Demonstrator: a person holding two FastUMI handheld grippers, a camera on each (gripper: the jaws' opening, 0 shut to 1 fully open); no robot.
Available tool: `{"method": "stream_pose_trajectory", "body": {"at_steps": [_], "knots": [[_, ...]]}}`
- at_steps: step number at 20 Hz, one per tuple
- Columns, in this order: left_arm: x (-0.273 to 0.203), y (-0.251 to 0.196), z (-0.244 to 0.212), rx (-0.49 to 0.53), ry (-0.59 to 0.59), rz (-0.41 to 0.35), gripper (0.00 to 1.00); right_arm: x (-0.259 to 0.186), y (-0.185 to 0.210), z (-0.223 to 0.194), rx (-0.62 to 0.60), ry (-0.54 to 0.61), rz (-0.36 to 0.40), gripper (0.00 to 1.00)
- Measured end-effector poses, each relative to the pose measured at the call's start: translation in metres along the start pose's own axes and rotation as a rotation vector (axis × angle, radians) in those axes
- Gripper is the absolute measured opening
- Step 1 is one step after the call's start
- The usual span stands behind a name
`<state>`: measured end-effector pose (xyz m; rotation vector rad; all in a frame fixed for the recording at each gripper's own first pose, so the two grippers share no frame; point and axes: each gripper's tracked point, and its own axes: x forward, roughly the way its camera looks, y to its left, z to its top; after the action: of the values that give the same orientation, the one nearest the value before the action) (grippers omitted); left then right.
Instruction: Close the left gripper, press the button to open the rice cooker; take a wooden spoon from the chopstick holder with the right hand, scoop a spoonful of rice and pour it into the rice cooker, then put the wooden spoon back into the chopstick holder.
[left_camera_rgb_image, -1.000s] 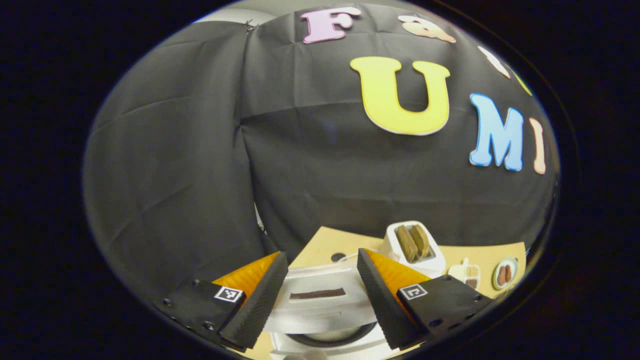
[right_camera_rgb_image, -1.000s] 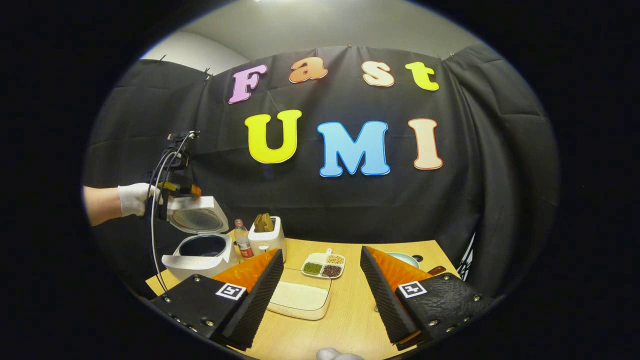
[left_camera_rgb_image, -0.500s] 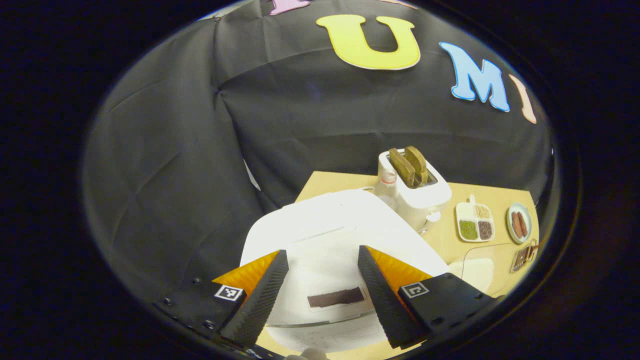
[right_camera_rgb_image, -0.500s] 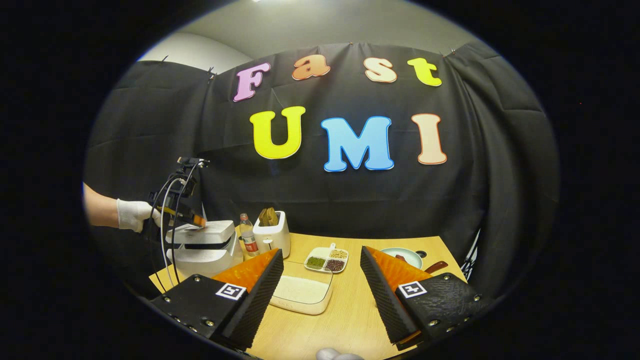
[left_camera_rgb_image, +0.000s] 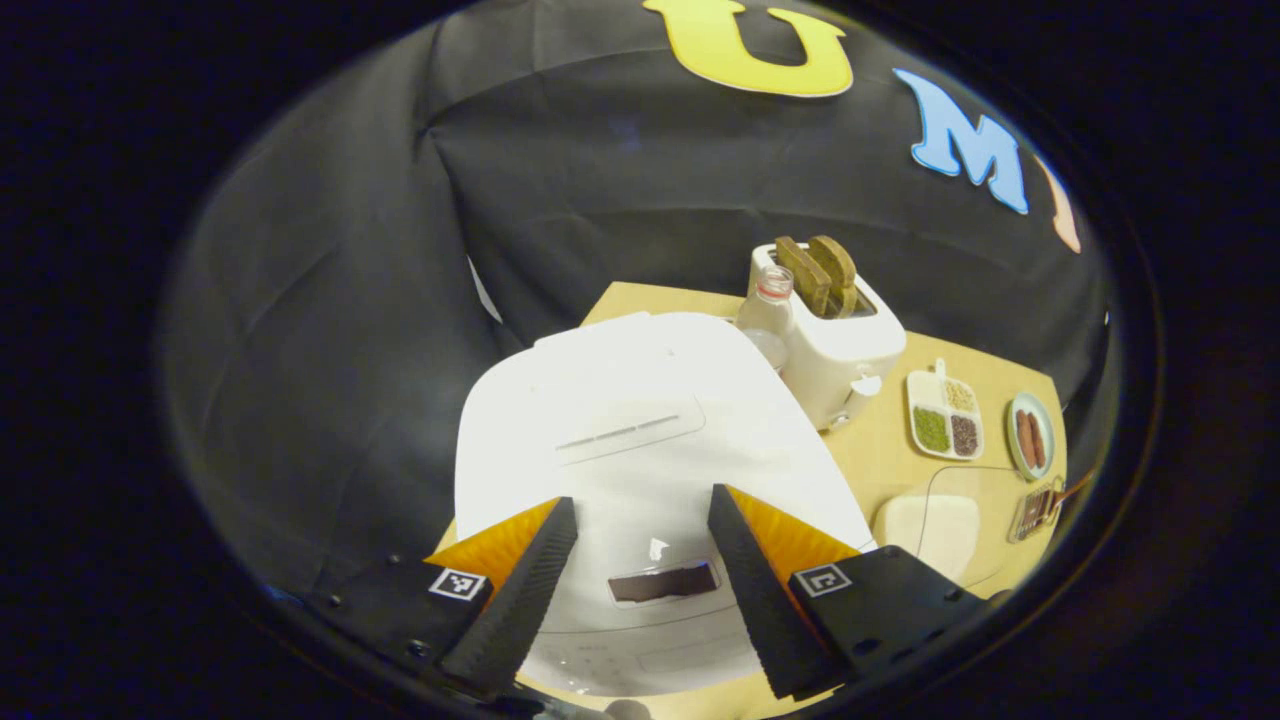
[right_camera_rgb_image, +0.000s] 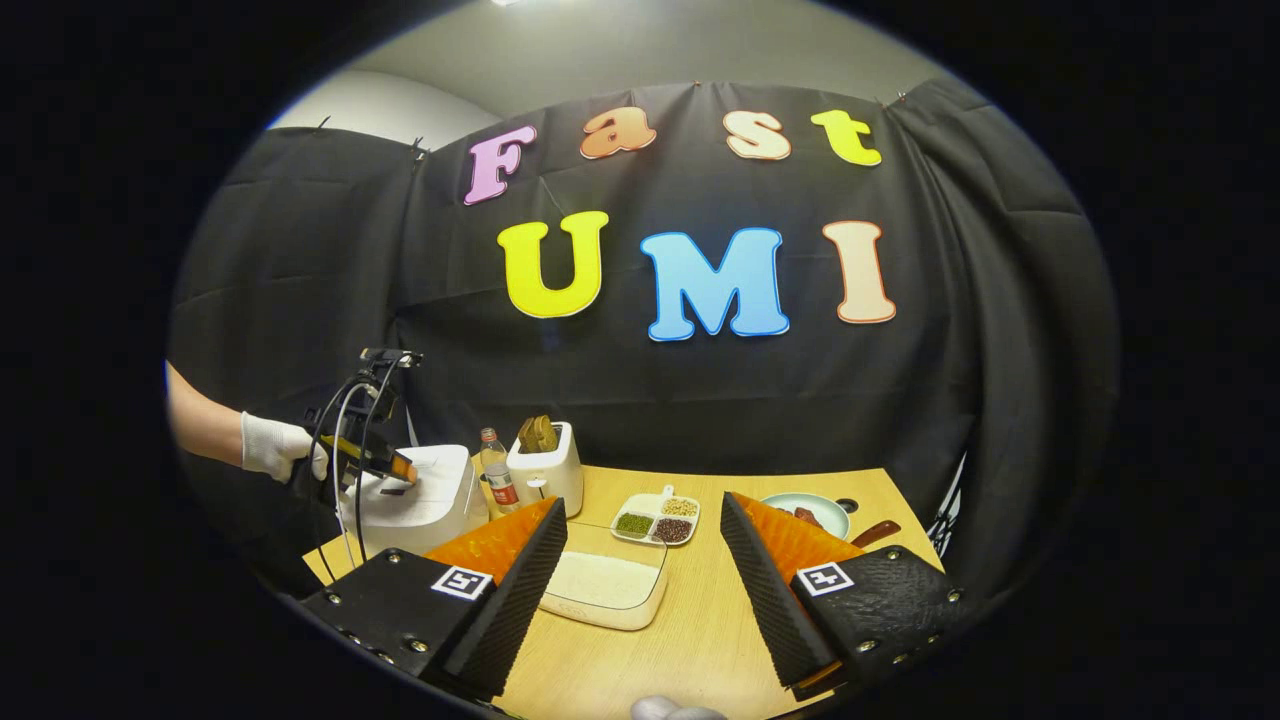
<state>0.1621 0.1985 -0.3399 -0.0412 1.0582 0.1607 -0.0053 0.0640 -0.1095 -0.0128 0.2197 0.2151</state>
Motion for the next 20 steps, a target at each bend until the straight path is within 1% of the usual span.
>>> {"method": "stream_pose_trajectory", "body": {"at_steps": [2,3,4,5,6,8,9,10,12,13,14,15,16,17,18,19,20], "knots": [[0.006,-0.002,0.0,0.022,-0.019,-0.01,0.98,0.001,0.0,0.002,0.017,0.001,0.005,0.95],[0.006,-0.003,0.001,0.039,-0.039,-0.015,0.95,0.0,-0.002,0.004,0.014,-0.002,0.0,0.95],[0.007,-0.006,0.002,0.051,-0.045,-0.023,0.99,0.0,-0.003,0.007,0.005,-0.009,0.002,0.95],[0.005,-0.005,0.002,0.071,-0.051,-0.036,0.96,-0.001,-0.004,0.007,0.006,-0.011,0.001,0.95],[0.006,-0.006,0.002,0.072,-0.054,-0.036,0.98,-0.002,-0.004,0.008,0.019,-0.014,0.004,0.96],[0.006,-0.011,0.003,0.162,-0.081,-0.061,0.99,-0.002,-0.005,0.012,0.038,-0.024,0.003,0.97],[0.003,-0.016,0.001,0.185,-0.094,-0.079,0.96,-0.003,-0.005,0.011,0.045,-0.023,0.006,0.97],[0.003,-0.021,0.004,0.204,-0.097,-0.087,1.0,-0.003,-0.005,0.012,0.05,-0.027,0.002,0.97],[0.006,-0.024,0.005,0.198,-0.09,-0.09,0.91,-0.004,-0.004,0.016,0.051,-0.03,0.008,0.97],[0.004,-0.025,0.007,0.189,-0.088,-0.102,0.96,-0.006,-0.003,0.017,0.055,-0.034,0.011,0.97],[0.006,-0.024,0.008,0.178,-0.081,-0.102,0.91,-0.006,-0.004,0.019,0.055,-0.038,0.008,0.97],[0.005,-0.024,0.007,0.155,-0.072,-0.111,0.91,-0.007,-0.004,0.02,0.053,-0.037,0.008,0.97],[0.002,-0.024,0.007,0.162,-0.075,-0.114,0.96,-0.009,-0.005,0.021,0.043,-0.038,0.006,0.97],[0.004,-0.022,0.009,0.172,-0.082,-0.109,0.98,-0.01,-0.006,0.022,0.031,-0.041,-0.001,0.97],[0.003,-0.024,0.008,0.173,-0.078,-0.115,0.95,-0.01,-0.006,0.023,0.019,-0.04,-0.002,0.97],[0.001,-0.022,0.007,0.181,-0.069,-0.106,0.96,-0.012,-0.005,0.024,0.013,-0.042,-0.002,0.97],[-0.003,-0.026,0.008,0.176,-0.082,-0.118,0.96,-0.013,-0.007,0.028,0.007,-0.054,-0.011,0.97]]}}
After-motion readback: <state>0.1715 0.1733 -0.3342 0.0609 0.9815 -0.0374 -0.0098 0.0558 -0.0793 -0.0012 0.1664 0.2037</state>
